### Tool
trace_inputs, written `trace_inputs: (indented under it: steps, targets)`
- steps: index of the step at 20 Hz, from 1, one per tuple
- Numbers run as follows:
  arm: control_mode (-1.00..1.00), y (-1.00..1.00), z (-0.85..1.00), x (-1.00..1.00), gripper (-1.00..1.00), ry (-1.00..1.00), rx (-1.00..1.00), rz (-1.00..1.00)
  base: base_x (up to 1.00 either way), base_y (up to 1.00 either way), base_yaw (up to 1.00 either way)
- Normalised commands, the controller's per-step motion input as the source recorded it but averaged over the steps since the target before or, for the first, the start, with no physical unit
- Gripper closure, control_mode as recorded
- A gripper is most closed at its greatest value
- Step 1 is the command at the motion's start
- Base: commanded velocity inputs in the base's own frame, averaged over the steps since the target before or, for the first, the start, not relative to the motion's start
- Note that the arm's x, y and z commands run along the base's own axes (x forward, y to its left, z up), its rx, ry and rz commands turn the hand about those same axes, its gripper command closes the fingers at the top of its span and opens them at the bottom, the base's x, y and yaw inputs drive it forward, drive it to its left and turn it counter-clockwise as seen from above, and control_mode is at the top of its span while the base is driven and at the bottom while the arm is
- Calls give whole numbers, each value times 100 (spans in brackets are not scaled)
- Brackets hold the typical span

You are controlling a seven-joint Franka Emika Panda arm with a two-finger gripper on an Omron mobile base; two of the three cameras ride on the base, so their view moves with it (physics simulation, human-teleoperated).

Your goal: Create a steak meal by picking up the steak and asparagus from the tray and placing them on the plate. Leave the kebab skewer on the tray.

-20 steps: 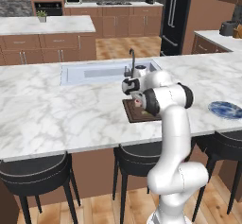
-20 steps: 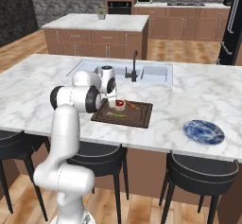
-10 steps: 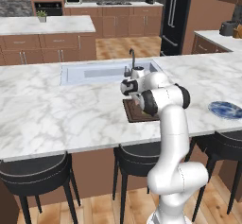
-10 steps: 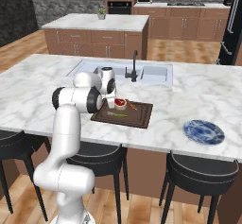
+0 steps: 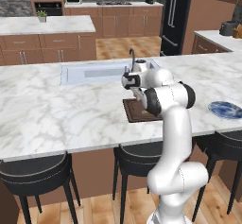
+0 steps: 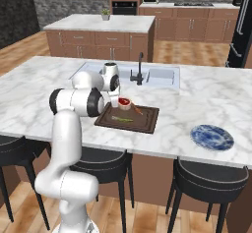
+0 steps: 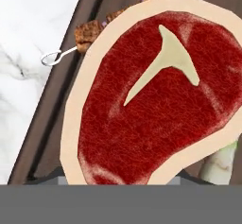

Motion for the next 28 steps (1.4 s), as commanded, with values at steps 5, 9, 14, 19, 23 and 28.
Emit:
trace_inputs:
  steps: [5,9,14,19,23,28]
  targets:
    - [-100,-7,59,-63,100,-2,-1,1,0,0,0]
    - [-100,-69,17,-74,100,0,-2,0,0,0,0]
    - [-100,-100,3,-55,100,0,0,-4,0,0,0]
    - [-100,-100,7,-27,100,0,0,-6,0,0,0]
    - [-100,-100,0,-17,100,0,0,-4,0,0,0]
    - [-100,-100,0,0,100,1,0,0,0,0,0]
